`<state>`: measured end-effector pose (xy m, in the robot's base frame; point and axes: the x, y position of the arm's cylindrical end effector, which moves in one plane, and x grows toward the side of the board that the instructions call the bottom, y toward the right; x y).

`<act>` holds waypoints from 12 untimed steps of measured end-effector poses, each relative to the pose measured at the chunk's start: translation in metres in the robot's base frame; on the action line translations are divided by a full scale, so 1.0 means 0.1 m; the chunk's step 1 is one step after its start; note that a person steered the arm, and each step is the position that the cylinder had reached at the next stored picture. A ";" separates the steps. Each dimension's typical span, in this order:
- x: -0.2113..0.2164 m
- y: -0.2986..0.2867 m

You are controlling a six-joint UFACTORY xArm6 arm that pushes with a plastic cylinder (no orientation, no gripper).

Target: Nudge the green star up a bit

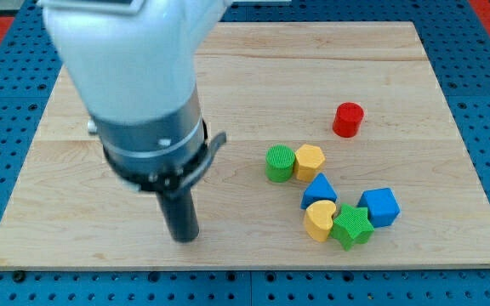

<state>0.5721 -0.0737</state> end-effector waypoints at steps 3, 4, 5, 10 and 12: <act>-1.34 -0.84; -1.31 -0.78; -0.58 -0.54; 0.47 0.47; 0.46 1.66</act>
